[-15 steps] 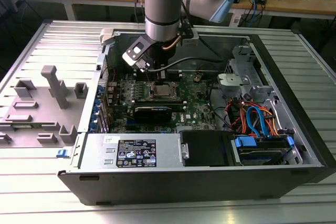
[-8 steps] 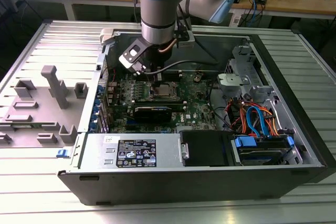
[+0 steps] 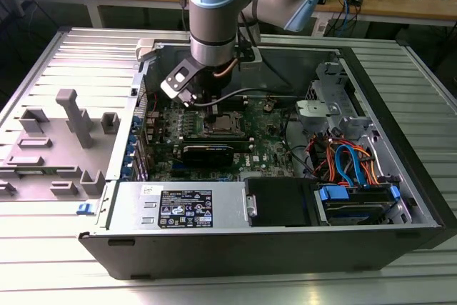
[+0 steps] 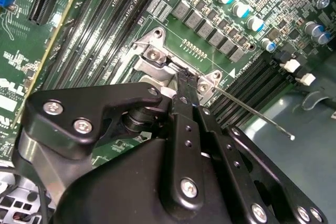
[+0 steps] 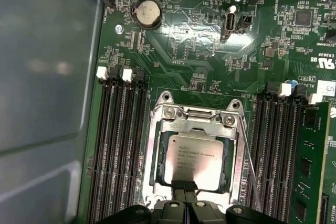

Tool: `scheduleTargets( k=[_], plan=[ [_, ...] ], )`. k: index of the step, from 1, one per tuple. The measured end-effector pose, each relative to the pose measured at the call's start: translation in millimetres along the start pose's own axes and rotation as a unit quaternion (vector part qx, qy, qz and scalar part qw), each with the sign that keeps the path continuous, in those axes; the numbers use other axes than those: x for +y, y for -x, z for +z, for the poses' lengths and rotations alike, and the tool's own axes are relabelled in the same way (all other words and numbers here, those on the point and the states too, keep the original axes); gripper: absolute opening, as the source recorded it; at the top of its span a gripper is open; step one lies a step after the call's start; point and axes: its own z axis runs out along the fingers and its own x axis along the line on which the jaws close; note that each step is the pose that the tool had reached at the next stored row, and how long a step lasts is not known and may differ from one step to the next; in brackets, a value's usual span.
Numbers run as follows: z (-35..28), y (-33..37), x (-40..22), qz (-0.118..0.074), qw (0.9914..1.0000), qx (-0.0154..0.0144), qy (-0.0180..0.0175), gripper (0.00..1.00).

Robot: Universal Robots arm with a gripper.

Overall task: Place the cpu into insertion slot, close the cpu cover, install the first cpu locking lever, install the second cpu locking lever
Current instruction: 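Close the cpu cover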

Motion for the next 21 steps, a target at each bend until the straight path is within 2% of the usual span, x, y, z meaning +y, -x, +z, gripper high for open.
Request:
scheduleTargets(
  k=[3, 9, 13, 15, 18, 21],
  plan=[
    [0.9, 0.0, -0.1, 0.000, 1.00000, 0.0001, -0.0003, 0.11],
    [-2.8, -0.3, 0.0, 0.000, 1.00000, 0.0004, -0.0001, 0.11],
    [-2.9, -0.1, 1.6, 0.000, 1.00000, 0.0004, -0.0002, 0.11],
    [-2.8, 0.6, 6.7, 0.000, 1.00000, 0.0003, -0.0002, 0.11],
    [-2.6, 2.2, 20.0, 0.000, 1.00000, 0.0003, -0.0003, 0.11],
    [-2.6, 2.9, 24.9, 0.000, 1.00000, 0.0003, -0.0004, 0.11]
  ],
)
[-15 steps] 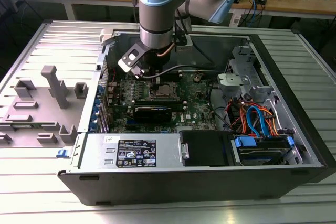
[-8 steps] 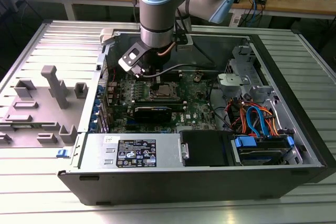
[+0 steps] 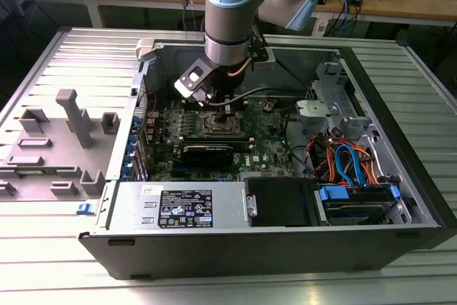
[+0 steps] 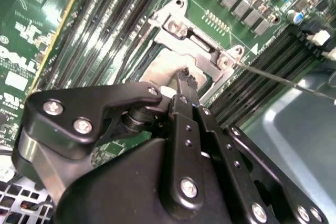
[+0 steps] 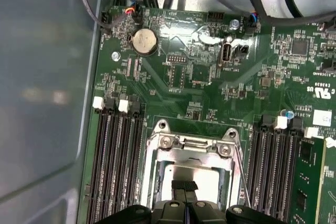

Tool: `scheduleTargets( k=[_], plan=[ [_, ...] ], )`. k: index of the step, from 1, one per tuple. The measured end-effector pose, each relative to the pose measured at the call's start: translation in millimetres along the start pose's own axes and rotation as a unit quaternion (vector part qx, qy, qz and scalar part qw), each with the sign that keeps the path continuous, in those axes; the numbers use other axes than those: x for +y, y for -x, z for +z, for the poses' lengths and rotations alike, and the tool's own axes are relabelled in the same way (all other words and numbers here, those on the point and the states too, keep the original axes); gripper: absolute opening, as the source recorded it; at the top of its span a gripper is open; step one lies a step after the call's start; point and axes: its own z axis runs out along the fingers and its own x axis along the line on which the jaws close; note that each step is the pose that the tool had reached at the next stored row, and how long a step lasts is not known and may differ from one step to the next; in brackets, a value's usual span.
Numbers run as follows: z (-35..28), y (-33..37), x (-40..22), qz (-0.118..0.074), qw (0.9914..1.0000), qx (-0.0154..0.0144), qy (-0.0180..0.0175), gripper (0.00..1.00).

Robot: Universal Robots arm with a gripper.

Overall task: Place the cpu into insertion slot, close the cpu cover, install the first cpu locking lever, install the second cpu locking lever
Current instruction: 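Close the cpu cover, then install the first cpu locking lever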

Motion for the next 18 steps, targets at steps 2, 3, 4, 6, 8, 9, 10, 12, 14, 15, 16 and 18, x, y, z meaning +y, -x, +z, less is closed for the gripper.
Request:
scheduleTargets(
  k=[2, 3, 4, 6, 8, 9, 10, 12, 14, 15, 16, 18],
  plan=[
    [0.0, 0.0, 0.4, 0.000, 1.00000, 0.0000, 0.0000, 0.11],
    [0.0, 0.0, 0.6, 0.000, 1.00000, 0.0000, 0.0000, 0.11],
    [0.0, 0.0, 0.6, 0.000, 1.00000, 0.0000, 0.0000, 0.11],
    [0.0, 0.1, 0.8, 0.000, 1.00000, 0.0000, 0.0000, 0.11],
    [0.0, 0.1, 0.9, 0.000, 1.00000, 0.0000, 0.0000, 0.11],
    [0.0, 0.1, 0.9, 0.000, 1.00000, 0.0000, 0.0000, 0.11],
    [0.0, 0.1, 1.0, 0.000, 1.00000, 0.0000, 0.0000, 0.11],
    [0.0, 0.1, 1.1, 0.000, 1.00000, 0.0000, 0.0000, 0.11],
    [-0.6, 0.0, 1.2, 0.000, 1.00000, 0.0000, 0.0000, 0.11],
    [-1.7, -0.1, 1.2, 0.000, 1.00000, 0.0002, 0.0001, 0.11],
    [-3.5, -0.2, 1.1, 0.000, 1.00000, 0.0003, 0.0000, 0.11],
    [-8.2, -0.5, 1.2, 0.000, 1.00000, 0.0004, 0.0000, 0.11]
  ],
)
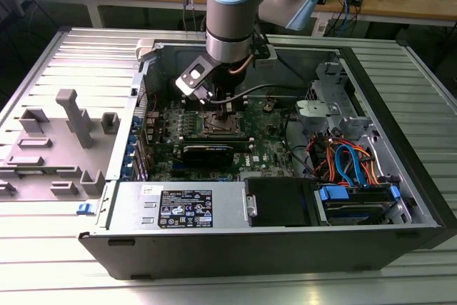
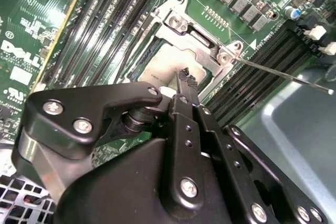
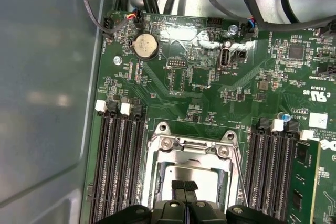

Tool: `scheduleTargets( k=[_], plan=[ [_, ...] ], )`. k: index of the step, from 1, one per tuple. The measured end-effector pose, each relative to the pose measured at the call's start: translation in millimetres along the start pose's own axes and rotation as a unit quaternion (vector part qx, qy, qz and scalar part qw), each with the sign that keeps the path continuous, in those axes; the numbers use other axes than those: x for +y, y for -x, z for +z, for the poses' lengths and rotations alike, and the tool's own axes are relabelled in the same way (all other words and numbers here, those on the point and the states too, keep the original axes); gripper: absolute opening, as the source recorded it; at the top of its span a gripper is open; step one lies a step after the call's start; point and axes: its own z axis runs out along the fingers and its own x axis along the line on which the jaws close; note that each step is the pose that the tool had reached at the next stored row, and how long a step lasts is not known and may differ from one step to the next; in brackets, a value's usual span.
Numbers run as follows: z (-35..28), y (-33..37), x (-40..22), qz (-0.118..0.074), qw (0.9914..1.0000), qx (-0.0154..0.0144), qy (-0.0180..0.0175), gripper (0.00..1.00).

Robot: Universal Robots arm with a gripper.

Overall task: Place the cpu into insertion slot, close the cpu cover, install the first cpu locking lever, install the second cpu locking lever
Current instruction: 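Install the first cpu locking lever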

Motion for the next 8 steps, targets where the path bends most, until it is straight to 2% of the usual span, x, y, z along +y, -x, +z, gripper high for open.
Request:
scheduleTargets(
  k=[8],
  plan=[
    [-12.1, -0.9, 0.1, 0.000, 1.00000, 0.0005, -0.0021, 0.11]
  ],
)
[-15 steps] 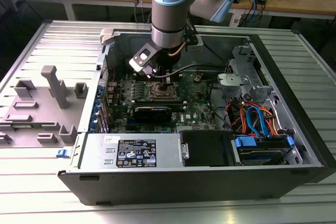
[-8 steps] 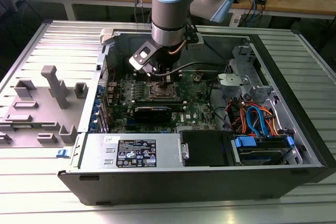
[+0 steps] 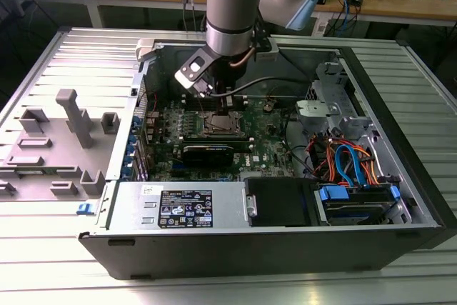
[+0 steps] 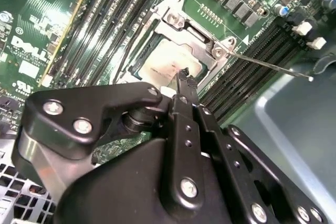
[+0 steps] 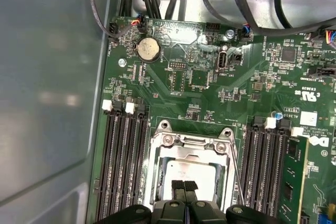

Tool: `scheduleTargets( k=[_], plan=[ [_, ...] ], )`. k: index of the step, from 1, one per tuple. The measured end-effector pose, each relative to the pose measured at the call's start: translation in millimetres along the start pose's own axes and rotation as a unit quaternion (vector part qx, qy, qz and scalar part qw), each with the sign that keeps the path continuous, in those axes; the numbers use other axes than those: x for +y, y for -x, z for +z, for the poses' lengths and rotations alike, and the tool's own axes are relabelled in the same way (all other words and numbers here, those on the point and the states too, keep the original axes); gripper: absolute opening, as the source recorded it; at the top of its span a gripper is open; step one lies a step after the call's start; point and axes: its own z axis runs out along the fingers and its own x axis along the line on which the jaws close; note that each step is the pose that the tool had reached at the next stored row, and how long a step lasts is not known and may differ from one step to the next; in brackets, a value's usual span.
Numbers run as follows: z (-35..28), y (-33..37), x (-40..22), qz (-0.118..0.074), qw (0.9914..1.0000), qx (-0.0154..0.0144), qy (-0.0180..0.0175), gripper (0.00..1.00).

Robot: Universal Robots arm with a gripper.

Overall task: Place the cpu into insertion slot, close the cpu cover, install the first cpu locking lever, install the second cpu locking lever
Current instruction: 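Install the first cpu locking lever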

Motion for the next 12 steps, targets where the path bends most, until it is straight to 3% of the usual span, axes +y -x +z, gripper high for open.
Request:
scheduleTargets(
  k=[12],
  plan=[
    [-19.0, -1.4, 0.0, 0.000, 1.00000, 0.0007, -0.0022, 0.11]
  ],
)
